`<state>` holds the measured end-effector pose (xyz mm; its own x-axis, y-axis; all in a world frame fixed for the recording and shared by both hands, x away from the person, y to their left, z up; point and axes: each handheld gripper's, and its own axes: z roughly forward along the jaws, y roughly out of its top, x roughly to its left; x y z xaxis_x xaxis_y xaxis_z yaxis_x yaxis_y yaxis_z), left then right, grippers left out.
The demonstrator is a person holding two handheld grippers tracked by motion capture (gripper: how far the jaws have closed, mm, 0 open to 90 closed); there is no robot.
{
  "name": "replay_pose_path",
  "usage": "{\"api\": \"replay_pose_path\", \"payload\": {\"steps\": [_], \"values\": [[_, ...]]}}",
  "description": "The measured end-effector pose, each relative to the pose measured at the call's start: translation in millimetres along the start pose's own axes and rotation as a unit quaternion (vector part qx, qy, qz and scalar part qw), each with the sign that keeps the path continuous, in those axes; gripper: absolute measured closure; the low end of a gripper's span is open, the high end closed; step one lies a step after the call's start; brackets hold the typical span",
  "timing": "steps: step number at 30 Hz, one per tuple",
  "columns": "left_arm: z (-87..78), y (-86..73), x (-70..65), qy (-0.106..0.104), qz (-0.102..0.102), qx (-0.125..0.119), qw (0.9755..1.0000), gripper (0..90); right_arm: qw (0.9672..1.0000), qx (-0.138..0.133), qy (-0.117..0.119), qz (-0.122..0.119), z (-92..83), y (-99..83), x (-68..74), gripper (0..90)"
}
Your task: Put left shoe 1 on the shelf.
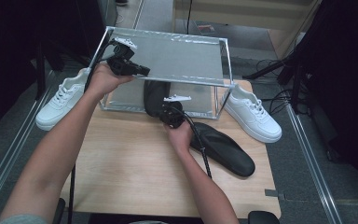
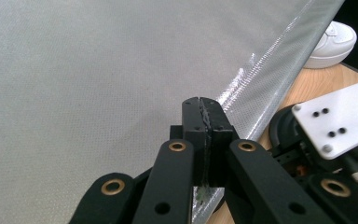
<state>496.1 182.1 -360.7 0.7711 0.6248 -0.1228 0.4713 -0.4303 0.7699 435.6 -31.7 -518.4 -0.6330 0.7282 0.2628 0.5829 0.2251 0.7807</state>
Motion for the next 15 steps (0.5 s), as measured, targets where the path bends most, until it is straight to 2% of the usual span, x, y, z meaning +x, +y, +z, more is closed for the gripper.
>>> {"api": "replay_pose_path", "payload": {"steps": [3, 4, 8, 15], "values": [[-2.9, 1.0, 1.1, -0.007, -0.017, 0.002, 0.9998, 84.7, 0.9999, -0.002, 0.009, -0.010, -9.6, 0.9, 1.4, 90.0], [-4.4, 1.6, 0.3, -0.001, -0.019, 0.005, 0.9998, 82.0, 0.9999, -0.002, 0.012, -0.009, -12.8, 0.5, 2.3, 90.0], [-12.2, 2.1, -4.1, -0.003, -0.021, 0.013, 0.9997, 76.2, 0.9989, 0.007, 0.044, -0.016, -28.3, -1.6, 4.3, 85.2], [-31.1, -3.5, -21.6, -0.013, -0.018, 0.002, 0.9997, 63.4, 0.9960, 0.006, 0.081, -0.036, -56.5, -12.1, 9.9, 75.1]]}}
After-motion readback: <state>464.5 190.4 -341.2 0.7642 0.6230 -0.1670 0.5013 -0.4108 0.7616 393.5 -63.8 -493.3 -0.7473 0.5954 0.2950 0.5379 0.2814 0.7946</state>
